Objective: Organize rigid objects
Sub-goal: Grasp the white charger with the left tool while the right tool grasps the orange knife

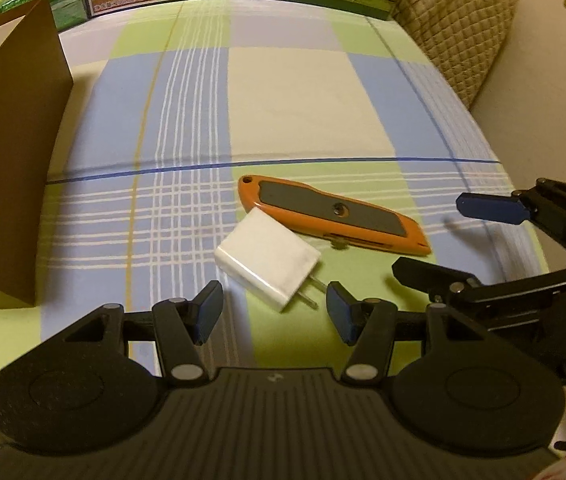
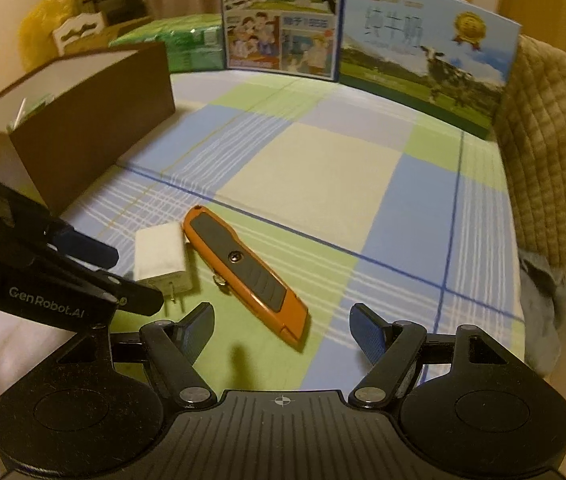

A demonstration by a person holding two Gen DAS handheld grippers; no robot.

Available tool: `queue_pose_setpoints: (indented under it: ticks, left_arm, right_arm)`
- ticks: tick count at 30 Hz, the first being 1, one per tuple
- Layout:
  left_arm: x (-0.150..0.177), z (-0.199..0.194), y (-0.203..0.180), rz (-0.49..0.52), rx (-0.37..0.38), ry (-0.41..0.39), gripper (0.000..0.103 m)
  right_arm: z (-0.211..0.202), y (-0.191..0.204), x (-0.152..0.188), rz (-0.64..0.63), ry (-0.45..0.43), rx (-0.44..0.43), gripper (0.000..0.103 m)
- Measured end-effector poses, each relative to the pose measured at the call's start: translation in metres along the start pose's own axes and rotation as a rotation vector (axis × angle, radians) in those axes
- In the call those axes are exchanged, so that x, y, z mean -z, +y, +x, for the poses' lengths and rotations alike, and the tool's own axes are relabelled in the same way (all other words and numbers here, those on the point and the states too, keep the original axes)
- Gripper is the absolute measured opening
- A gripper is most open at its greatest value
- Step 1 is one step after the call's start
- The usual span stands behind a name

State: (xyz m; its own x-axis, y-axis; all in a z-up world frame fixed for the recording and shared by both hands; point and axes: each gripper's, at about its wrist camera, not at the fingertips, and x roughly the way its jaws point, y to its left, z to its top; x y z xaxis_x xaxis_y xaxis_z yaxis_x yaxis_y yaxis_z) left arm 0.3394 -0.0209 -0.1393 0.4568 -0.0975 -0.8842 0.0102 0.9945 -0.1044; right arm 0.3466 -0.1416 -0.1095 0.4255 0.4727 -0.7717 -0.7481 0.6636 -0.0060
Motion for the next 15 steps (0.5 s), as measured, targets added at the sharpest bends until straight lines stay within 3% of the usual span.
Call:
queue_pose_setpoints:
  ticks: [6, 15]
  left_arm:
    - [-0.002, 0.006, 0.005, -0.032, 0.008, -0.019, 0.054]
    - [0.004, -0.003, 0.018, 0.028, -0.021, -0.033, 0.054]
  right_arm:
    - [0.018, -0.009, -0.006, -0.032, 0.013, -0.015, 0.072]
    - [0.027, -0.005, -0.007, -0.107, 0.032, -0.066, 0.072]
